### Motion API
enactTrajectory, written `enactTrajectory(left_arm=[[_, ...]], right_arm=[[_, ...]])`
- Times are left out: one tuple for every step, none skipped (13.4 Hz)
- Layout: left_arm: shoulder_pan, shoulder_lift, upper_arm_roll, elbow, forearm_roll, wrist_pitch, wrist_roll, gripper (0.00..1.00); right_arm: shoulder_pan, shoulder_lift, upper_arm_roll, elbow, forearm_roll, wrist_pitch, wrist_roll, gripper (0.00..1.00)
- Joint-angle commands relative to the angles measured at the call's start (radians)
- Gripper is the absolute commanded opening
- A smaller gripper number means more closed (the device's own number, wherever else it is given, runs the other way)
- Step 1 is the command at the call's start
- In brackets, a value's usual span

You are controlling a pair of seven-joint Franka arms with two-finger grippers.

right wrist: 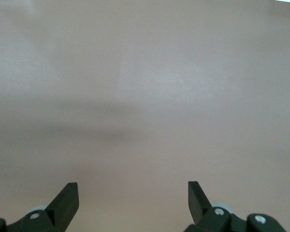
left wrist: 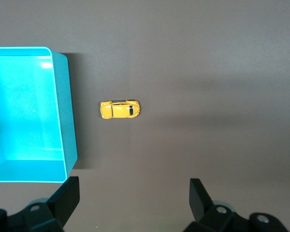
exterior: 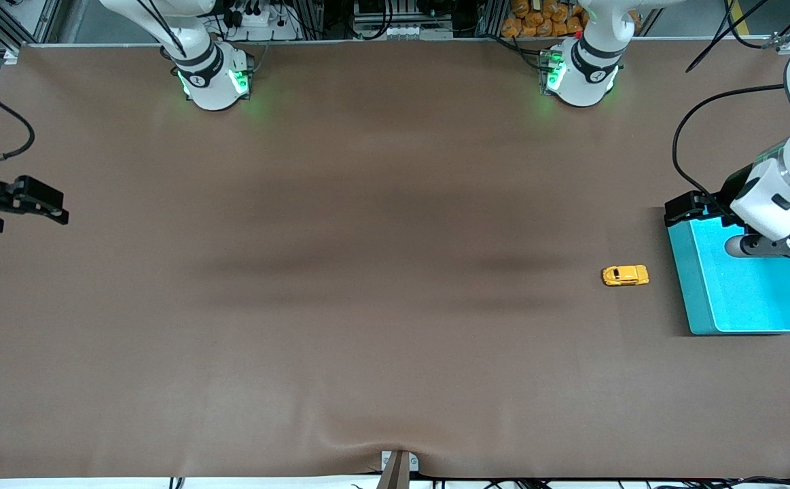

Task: Wind and store yellow beetle car
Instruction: 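Reach the left gripper down over the yellow car beside the bin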

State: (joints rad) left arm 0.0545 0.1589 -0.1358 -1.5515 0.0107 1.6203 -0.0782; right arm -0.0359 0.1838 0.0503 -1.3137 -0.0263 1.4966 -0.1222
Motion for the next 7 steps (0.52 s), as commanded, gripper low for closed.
enactTrajectory(left_arm=[[0.008,0.027,-0.002,0.011,-0.011,-0.002,-0.031,1.0],[0.025,0.051,-0.002,0.013,-0.014,-0.002,-0.05,1.0],[0.03,0.063,-0.002,0.011,-0.015,0.001,-0.067,1.0],[0.024,0.071,-0.002,0.01,-0.014,0.004,-0.087,1.0],[0.022,0.082,-0.002,0.007,-0.012,0.018,-0.11,1.0],[0.019,0.083,-0.004,-0.004,-0.012,0.039,-0.139,1.0],[0.015,0.09,-0.008,-0.016,-0.011,0.055,-0.188,1.0]], right_arm=[[0.013,-0.088,-0.029,-0.104,-0.004,0.04,0.019,1.0],[0.016,-0.102,-0.036,-0.114,-0.006,0.043,0.019,1.0],[0.019,-0.109,-0.05,-0.116,-0.006,0.042,0.019,1.0],[0.033,-0.115,-0.07,-0.116,-0.006,0.039,0.019,1.0],[0.039,-0.113,-0.081,-0.114,-0.006,0.037,0.018,1.0],[0.037,-0.109,-0.081,-0.108,-0.006,0.033,0.019,1.0],[0.034,-0.103,-0.081,-0.099,-0.006,0.031,0.021,1.0]])
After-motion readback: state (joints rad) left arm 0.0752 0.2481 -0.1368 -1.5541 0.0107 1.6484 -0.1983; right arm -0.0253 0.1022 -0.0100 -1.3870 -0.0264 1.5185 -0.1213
